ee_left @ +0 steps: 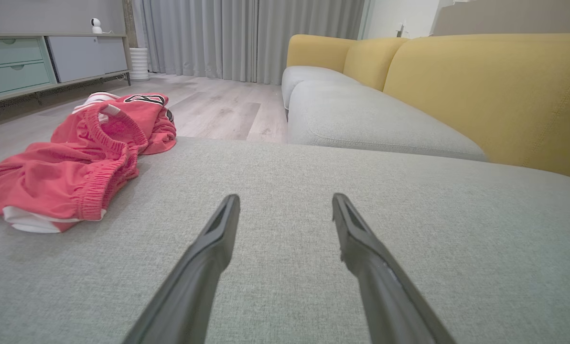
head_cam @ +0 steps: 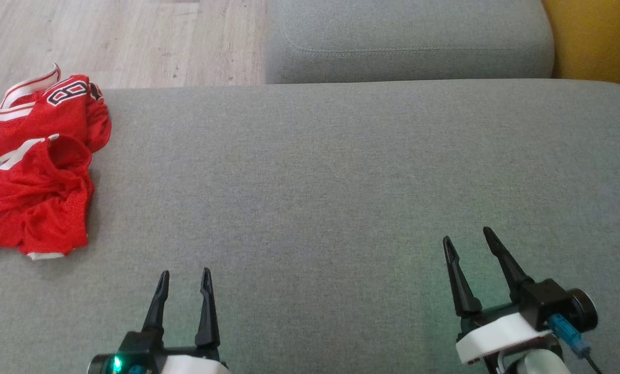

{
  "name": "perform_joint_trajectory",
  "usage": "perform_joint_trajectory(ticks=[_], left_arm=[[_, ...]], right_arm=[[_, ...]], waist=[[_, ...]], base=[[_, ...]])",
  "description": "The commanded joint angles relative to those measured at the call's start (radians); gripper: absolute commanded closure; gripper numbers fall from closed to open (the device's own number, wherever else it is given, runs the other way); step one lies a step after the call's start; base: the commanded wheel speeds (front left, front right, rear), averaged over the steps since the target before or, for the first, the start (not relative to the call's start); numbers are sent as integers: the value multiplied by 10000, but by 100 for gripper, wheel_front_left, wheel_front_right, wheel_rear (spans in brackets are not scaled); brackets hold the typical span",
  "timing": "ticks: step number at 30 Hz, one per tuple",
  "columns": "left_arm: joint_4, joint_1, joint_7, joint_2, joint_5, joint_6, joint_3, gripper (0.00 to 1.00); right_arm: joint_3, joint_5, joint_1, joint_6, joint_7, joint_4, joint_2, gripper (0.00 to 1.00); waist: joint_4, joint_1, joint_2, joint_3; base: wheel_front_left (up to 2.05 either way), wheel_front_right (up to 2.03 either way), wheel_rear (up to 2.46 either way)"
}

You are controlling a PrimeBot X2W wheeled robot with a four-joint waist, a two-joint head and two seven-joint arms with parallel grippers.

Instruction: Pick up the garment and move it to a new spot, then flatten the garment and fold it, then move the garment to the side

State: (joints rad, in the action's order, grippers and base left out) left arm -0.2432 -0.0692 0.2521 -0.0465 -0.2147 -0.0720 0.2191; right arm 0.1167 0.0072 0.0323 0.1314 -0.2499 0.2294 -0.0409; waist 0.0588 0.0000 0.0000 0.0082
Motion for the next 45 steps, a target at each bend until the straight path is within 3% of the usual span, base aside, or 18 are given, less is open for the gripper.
perform_joint_trajectory(ticks=[1,7,12,29,40,45], left_arm=[[245,212,97,-37,-36,-75,-304,0],[152,271,97,-37,-56,-47,-262,0],[103,412,97,-37,-73,-36,-195,0],[115,485,97,-69,4,11,-216,0],[750,-2,97,-92,35,-166,-769,0],[982,196,87,-619,130,-65,-1031,0]], right_arm=[[190,-12,-360,-7,-118,-260,-93,0],[152,-15,-347,-7,-118,-257,-93,0],[4,-8,-258,-7,-118,-285,-93,0],[285,-49,-156,-7,-118,-361,-93,0],[1012,-55,-581,-7,-118,-128,-93,0],[924,-133,-442,-7,-118,-358,-93,0]], waist=[[14,0,0,8],[153,0,0,21],[765,0,0,30],[4501,0,0,-128],[4661,0,0,-2],[4669,0,0,-36]], base=[[0,0,0],[0,0,0],[0,0,0],[0,0,0],[0,0,0],[0,0,0]])
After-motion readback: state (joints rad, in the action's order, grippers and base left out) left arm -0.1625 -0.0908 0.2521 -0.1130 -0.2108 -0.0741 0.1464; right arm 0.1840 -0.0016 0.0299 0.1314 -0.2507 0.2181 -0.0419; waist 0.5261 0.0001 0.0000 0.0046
